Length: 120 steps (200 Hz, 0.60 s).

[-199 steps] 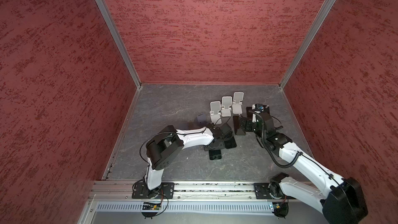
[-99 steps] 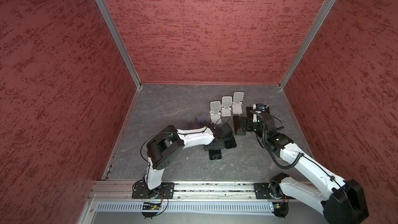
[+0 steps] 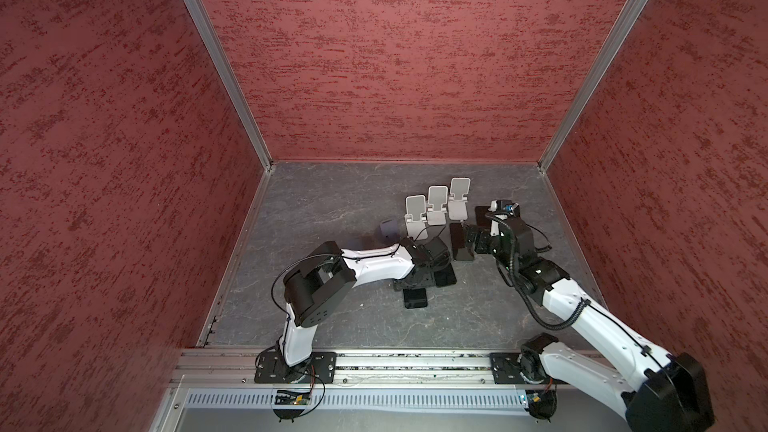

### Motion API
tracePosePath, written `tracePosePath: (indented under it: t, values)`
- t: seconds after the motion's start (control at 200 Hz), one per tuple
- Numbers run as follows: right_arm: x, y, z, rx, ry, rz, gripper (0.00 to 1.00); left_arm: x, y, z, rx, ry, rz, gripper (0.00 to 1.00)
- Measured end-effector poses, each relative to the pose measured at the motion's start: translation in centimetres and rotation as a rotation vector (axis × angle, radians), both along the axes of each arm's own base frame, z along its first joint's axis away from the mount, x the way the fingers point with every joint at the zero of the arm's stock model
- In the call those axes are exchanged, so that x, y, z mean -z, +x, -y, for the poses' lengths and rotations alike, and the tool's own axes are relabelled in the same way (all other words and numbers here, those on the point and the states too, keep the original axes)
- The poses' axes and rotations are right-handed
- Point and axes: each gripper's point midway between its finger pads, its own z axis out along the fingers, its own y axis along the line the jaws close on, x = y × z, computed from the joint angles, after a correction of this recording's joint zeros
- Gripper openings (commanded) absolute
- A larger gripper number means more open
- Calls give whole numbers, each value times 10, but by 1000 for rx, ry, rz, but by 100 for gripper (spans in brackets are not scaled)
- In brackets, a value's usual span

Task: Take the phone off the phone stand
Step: 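Open the left gripper and raise it off the flat black phone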

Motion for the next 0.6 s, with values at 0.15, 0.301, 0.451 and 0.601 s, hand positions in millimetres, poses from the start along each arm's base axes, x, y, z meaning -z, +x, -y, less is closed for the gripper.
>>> tracePosePath:
  t: [0.15,0.301,0.451,0.601]
  values:
    - [1,-1,1,1,0,0,99,-1,3,0,3,0,14,85]
    - [1,-1,2,3,0,1,99,-1,5,2,6,-5,21,87]
    - [1,-1,3,7,0,1,99,-2,6,3,7,-8,25,92]
    - [1,0,3,8,0,1,99,-2,9,1,12,5,46,99]
